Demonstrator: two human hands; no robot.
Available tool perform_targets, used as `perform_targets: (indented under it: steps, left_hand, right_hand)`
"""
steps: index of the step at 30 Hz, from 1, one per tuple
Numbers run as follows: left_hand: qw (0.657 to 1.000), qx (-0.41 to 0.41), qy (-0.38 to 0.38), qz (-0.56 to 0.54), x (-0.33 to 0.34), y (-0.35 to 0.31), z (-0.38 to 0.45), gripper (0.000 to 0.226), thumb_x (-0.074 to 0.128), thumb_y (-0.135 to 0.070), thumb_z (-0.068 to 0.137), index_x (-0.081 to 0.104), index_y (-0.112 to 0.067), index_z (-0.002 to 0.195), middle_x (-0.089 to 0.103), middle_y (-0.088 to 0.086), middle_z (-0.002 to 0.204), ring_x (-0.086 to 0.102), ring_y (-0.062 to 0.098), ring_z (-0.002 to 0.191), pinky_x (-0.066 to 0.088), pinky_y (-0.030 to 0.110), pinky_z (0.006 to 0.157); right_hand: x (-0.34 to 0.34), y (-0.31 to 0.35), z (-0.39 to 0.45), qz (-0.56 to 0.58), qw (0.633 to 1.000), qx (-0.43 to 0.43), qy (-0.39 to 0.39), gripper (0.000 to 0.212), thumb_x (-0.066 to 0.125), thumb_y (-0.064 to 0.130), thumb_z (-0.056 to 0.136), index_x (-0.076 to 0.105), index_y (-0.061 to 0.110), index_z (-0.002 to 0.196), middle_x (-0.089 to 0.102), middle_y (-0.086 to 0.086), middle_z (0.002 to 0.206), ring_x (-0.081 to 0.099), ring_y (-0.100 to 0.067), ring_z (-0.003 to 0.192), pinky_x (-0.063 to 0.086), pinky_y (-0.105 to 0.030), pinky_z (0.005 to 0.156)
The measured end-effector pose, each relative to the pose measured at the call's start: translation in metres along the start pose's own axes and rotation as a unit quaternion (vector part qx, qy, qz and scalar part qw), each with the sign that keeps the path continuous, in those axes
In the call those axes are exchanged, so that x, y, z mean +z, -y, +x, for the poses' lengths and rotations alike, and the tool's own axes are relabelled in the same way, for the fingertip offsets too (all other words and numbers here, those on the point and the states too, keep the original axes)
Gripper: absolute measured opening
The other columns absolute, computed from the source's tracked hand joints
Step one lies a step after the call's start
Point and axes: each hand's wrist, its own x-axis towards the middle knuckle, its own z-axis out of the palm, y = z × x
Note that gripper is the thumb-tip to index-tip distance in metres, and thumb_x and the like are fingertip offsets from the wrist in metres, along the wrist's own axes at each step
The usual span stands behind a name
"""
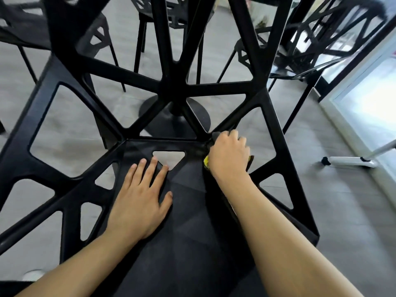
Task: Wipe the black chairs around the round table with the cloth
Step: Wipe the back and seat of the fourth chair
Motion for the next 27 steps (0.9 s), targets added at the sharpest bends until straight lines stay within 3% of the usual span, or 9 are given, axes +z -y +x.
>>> perform_targets:
  steps: [3,6,10,12,14,15,21,24,27]
  left_hand:
    - [1.000,-0.004,0.003,0.004,0.000,0.001,0.001,0.071,0.022,-0.057,0.097,0.025,-0.023,0.159,0.016,0.006,0.167,0.005,0.024,0.155,0.005,0.043,0.125]
    - [1.000,-0.005,0.002,0.004,0.000,-0.001,0.002,0.071,0.024,-0.057,0.096,0.028,-0.023,0.158,0.018,0.006,0.166,0.007,0.024,0.155,0.007,0.044,0.125]
    - [1.000,-0.017,-0.003,0.000,0.000,-0.002,0.001,0.070,0.031,-0.055,0.092,0.043,-0.022,0.152,0.029,0.008,0.163,0.020,0.028,0.153,0.014,0.046,0.123]
    - [1.000,-0.027,-0.013,-0.003,-0.002,-0.005,0.007,0.066,0.035,-0.053,0.087,0.057,-0.020,0.139,0.043,0.013,0.154,0.033,0.034,0.146,0.022,0.050,0.120]
    - [0.999,-0.041,-0.023,0.001,0.000,-0.011,0.017,0.062,0.037,-0.053,0.084,0.065,-0.017,0.126,0.053,0.017,0.144,0.040,0.037,0.140,0.025,0.054,0.118]
    - [0.999,-0.044,-0.018,0.005,0.002,-0.014,0.021,0.061,0.037,-0.054,0.085,0.066,-0.017,0.124,0.054,0.018,0.142,0.039,0.038,0.141,0.023,0.055,0.119]
    - [0.999,-0.038,-0.002,0.031,0.008,-0.014,0.022,0.066,0.034,-0.061,0.091,0.062,-0.019,0.133,0.048,0.014,0.151,0.026,0.035,0.149,0.013,0.056,0.122]
    - [0.999,-0.040,0.006,0.027,0.006,-0.015,0.023,0.065,0.035,-0.060,0.091,0.062,-0.019,0.133,0.047,0.013,0.151,0.026,0.035,0.150,0.013,0.056,0.121]
    - [0.999,-0.040,0.011,0.020,0.002,-0.017,0.022,0.067,0.029,-0.061,0.093,0.055,-0.021,0.140,0.040,0.011,0.157,0.017,0.032,0.153,0.008,0.055,0.123]
  right_hand:
    - [0.011,0.009,0.002,0.023,0.999,0.014,0.021,0.026,0.054,0.016,0.096,0.054,0.008,0.120,0.054,-0.009,0.125,0.052,-0.032,0.114,0.039,-0.037,0.082]
    - [0.002,0.000,-0.008,-0.044,0.996,-0.072,0.026,0.029,0.052,0.009,0.092,0.055,0.009,0.121,0.053,-0.008,0.122,0.051,-0.031,0.110,0.034,-0.036,0.076]
    - [-0.034,-0.030,-0.003,0.003,0.994,-0.107,0.027,0.025,0.055,0.020,0.093,0.056,0.011,0.116,0.056,-0.011,0.121,0.051,-0.032,0.112,0.038,-0.037,0.077]
    - [-0.062,-0.047,0.008,0.081,0.984,-0.108,-0.117,0.028,0.057,0.024,0.092,0.057,0.011,0.116,0.057,-0.011,0.119,0.051,-0.033,0.108,0.041,-0.038,0.079]
    - [-0.096,-0.062,0.027,0.140,0.945,-0.092,-0.281,0.031,0.060,0.024,0.090,0.058,0.014,0.120,0.056,-0.007,0.118,0.050,-0.028,0.107,0.043,-0.038,0.085]
    - [-0.107,-0.066,0.040,0.158,0.933,-0.079,-0.315,0.033,0.060,0.024,0.091,0.057,0.014,0.122,0.055,-0.006,0.120,0.048,-0.026,0.109,0.043,-0.037,0.088]
    - [-0.061,-0.060,0.080,0.041,0.982,-0.031,-0.182,0.055,0.056,0.011,0.095,0.038,-0.007,0.144,0.053,-0.023,0.134,0.055,-0.039,0.112,0.050,-0.044,0.090]
    - [-0.055,-0.061,0.074,-0.061,0.980,-0.027,-0.185,0.054,0.056,0.007,0.093,0.039,-0.011,0.141,0.050,-0.027,0.137,0.056,-0.041,0.113,0.053,-0.046,0.082]
    - [-0.052,-0.066,0.063,-0.138,0.964,-0.085,-0.209,0.047,0.037,0.001,0.097,0.035,-0.013,0.142,0.043,-0.033,0.143,0.047,-0.046,0.130,0.048,-0.051,0.096]
